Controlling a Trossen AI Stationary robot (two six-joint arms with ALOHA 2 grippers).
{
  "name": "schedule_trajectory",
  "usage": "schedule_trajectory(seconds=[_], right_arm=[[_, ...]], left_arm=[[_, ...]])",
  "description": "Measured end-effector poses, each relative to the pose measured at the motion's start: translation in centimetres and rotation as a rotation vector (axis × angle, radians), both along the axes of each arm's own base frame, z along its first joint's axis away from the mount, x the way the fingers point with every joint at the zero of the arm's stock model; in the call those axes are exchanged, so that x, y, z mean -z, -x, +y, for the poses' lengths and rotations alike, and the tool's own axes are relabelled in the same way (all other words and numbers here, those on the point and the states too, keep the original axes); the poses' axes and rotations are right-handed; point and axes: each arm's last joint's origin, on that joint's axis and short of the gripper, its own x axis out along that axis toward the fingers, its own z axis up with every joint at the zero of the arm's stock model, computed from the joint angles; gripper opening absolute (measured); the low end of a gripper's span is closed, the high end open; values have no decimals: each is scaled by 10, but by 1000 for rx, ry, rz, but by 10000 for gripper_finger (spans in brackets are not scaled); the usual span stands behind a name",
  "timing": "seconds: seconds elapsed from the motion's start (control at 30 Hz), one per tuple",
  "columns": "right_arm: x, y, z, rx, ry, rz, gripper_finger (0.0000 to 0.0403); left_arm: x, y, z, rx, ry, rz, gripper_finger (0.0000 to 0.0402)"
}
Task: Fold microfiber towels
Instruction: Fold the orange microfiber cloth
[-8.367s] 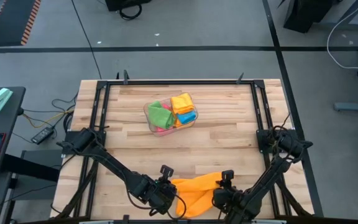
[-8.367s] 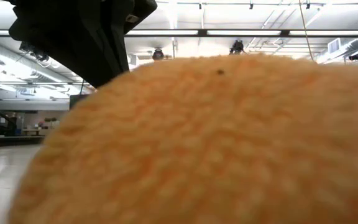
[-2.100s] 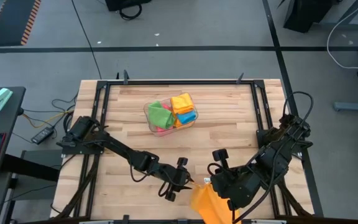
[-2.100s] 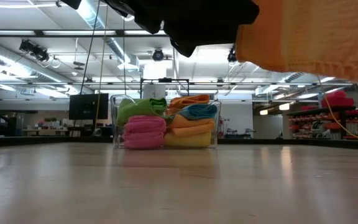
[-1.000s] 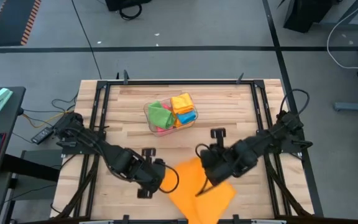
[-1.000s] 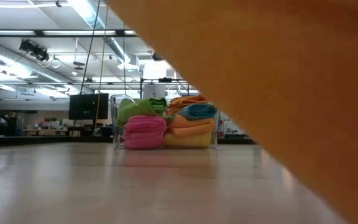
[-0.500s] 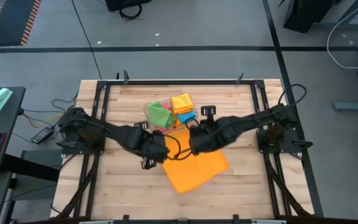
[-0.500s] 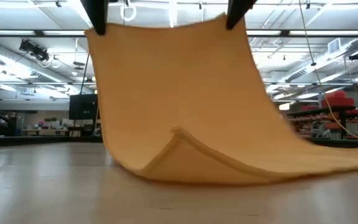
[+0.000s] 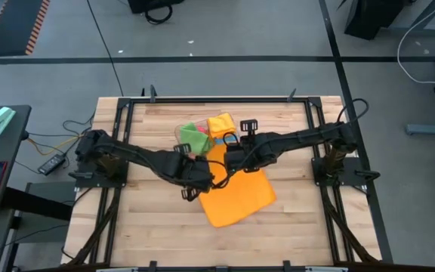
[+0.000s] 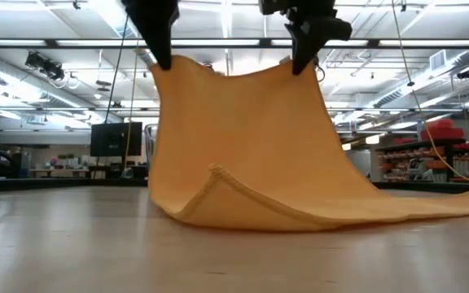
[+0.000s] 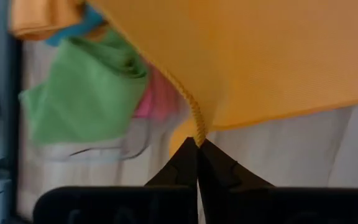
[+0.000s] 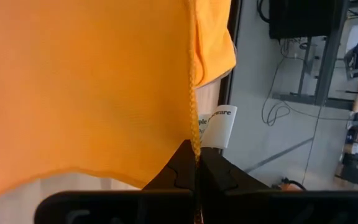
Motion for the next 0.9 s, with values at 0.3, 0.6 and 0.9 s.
schedule_trajectory(seconds=[0.3,0.6,0.9], right_arm=[[13,7,28,-59,0,28,7],[56,26,40,-69,15,143,7],[70,58,61,-143,-4,150,7]], left_arm=[[43,-1,-10,50,54,5,7],[54,-10,-17,85,109,-97,14],[58,-25,-35,143,248,-269,14]])
